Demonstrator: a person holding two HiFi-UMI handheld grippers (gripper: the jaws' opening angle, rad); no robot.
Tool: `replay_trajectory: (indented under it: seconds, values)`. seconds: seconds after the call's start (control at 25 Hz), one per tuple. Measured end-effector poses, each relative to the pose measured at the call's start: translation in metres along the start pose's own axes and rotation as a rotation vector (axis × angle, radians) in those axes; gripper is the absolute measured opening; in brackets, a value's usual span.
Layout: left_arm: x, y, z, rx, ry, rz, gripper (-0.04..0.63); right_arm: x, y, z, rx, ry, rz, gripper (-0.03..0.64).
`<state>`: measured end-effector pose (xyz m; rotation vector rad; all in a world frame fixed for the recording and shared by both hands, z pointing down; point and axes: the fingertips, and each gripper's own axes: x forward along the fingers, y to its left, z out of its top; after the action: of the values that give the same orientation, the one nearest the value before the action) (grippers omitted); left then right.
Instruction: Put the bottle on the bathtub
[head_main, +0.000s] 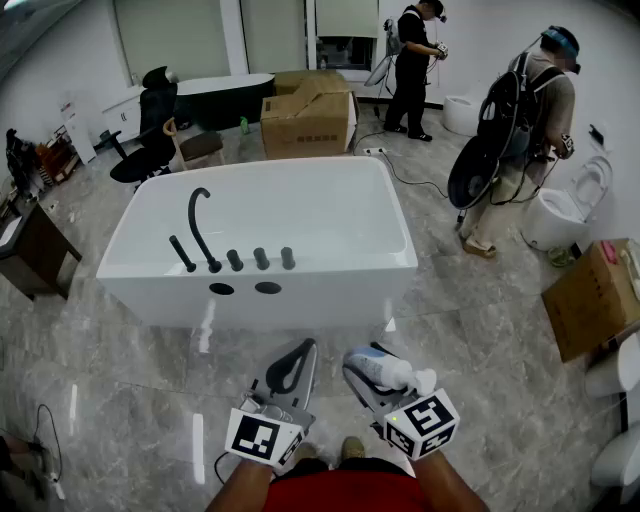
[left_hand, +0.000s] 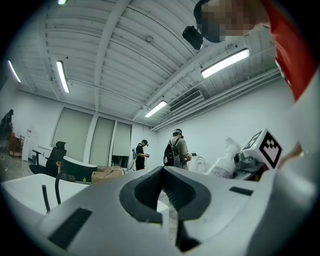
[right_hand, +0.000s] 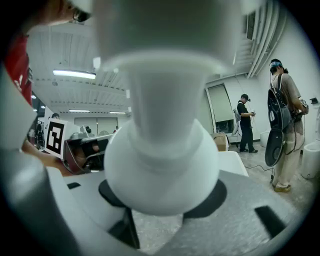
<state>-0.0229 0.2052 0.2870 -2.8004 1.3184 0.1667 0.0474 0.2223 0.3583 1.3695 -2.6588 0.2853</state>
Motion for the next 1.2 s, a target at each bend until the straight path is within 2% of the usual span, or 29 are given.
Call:
replay_trajectory:
  seconds: [0.28,0.68,0.88,1.2]
  values:
    - [-0.015,0.009,-0.013,-0.011,0.008,-0.006,0.011,0.006,0.013,-0.006,0.015,0.013,-0.017,0.253]
    - [-0.024,0.054,-0.024,0.007,0.001,-0.020,0.011,0.051,0.026,-0.012,-0.015,0.057,-0.035,0.253]
    - [-0.009,0.086,-0.029,0.007,-0.005,-0.001,0.011,0.084,0.006,-0.019,-0.024,0.100,-0.054,0.253]
    - [0.042,0.143,-0.062,0.006,0.064,0.023,0.011,0.166,-0.058,-0.036,-0.048,0.172,-0.067,0.255]
